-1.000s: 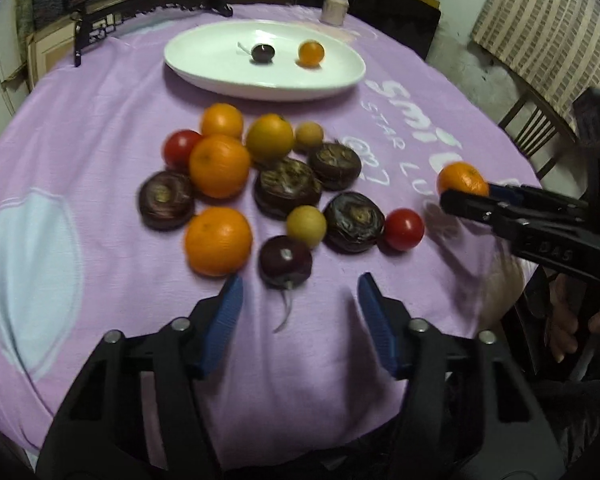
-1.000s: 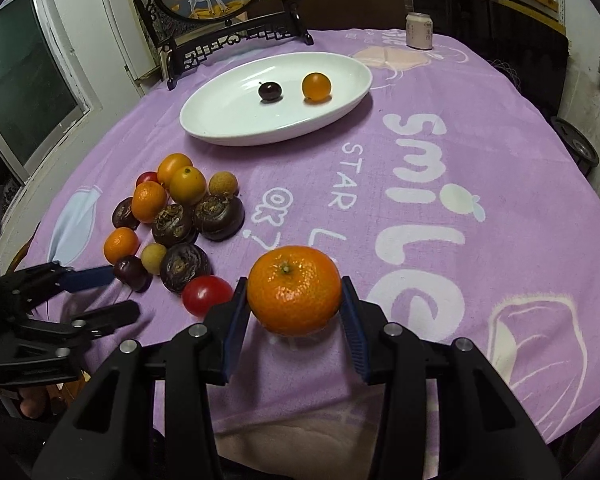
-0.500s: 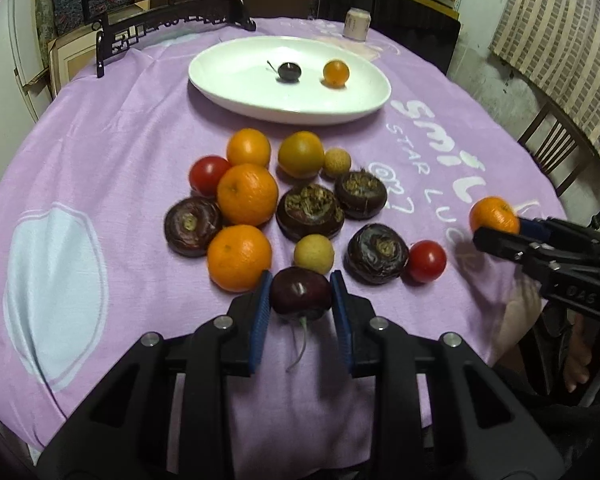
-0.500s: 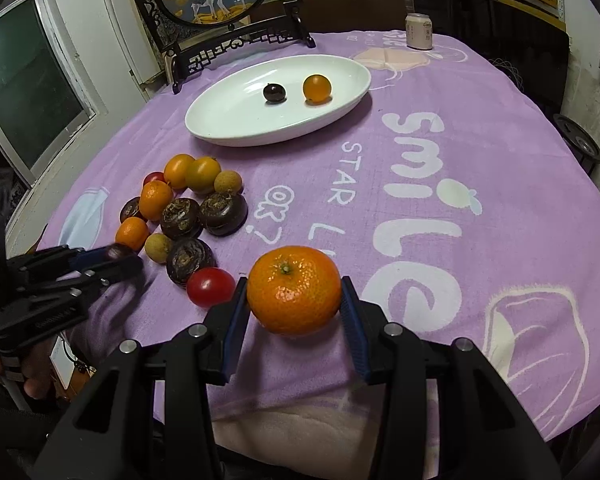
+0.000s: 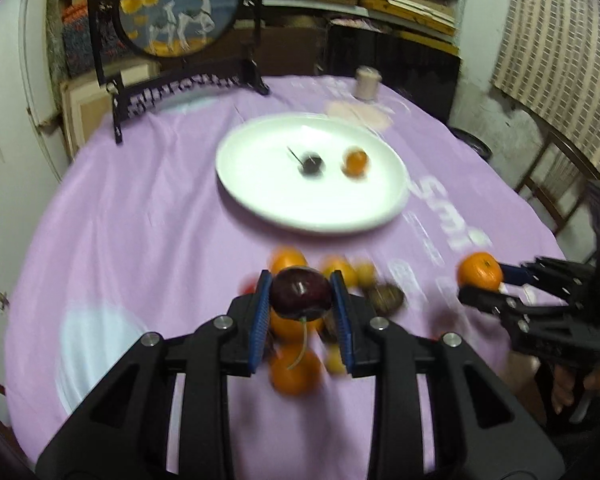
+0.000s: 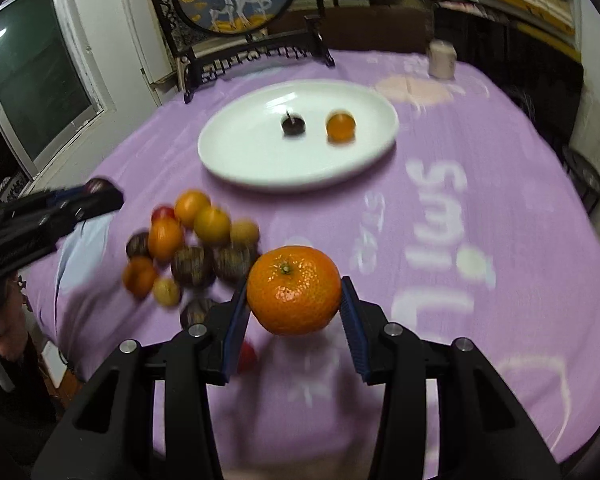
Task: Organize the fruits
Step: 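Place the mandarin and cherry onto the white plate with both tools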
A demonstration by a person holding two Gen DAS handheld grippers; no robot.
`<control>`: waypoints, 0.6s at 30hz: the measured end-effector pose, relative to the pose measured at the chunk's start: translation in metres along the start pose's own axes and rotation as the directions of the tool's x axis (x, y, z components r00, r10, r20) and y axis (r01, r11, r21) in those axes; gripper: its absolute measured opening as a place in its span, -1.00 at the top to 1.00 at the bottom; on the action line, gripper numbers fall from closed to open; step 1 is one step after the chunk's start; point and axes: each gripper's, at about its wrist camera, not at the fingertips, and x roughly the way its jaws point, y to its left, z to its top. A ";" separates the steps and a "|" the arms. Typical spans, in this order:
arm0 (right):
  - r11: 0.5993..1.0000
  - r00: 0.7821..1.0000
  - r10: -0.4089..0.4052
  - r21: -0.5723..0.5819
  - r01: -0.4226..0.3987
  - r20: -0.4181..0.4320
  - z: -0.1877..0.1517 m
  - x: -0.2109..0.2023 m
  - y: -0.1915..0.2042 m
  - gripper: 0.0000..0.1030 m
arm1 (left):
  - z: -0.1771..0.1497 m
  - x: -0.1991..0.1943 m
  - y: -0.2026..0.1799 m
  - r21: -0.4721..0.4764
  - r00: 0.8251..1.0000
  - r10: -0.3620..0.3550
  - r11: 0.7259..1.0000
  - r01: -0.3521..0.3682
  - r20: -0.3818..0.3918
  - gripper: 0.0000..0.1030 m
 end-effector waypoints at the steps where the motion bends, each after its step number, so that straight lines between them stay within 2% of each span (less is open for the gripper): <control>1: 1.000 1.000 -0.005 -0.013 0.005 0.012 0.012 0.003 0.001 0.13 | 0.016 0.009 0.005 -0.007 1.000 0.011 1.000 -0.011 0.001 0.43; 6: 0.999 0.998 -0.030 -0.017 0.031 0.046 0.086 0.036 -0.001 0.13 | 0.089 0.069 0.025 -0.073 0.995 0.096 0.992 -0.098 -0.029 0.43; 8: 0.999 0.997 -0.035 -0.010 0.035 0.063 0.119 0.057 -0.003 0.14 | 0.118 0.104 0.035 -0.115 0.994 0.086 0.989 -0.093 -0.065 0.42; 10: 0.997 0.995 -0.079 -0.005 0.079 0.067 0.150 0.086 -0.006 0.14 | 0.140 0.136 0.045 -0.168 0.994 0.048 0.984 -0.064 -0.097 0.42; 13: 0.994 0.994 -0.109 -0.005 0.109 0.030 0.174 0.130 -0.018 0.14 | 0.147 0.161 0.057 -0.220 0.994 0.025 0.974 -0.049 -0.109 0.42; 18: 0.995 0.995 -0.100 -0.003 0.100 -0.009 0.179 0.157 -0.028 0.14 | 0.143 0.182 0.061 -0.228 0.991 0.000 0.973 -0.032 -0.137 0.42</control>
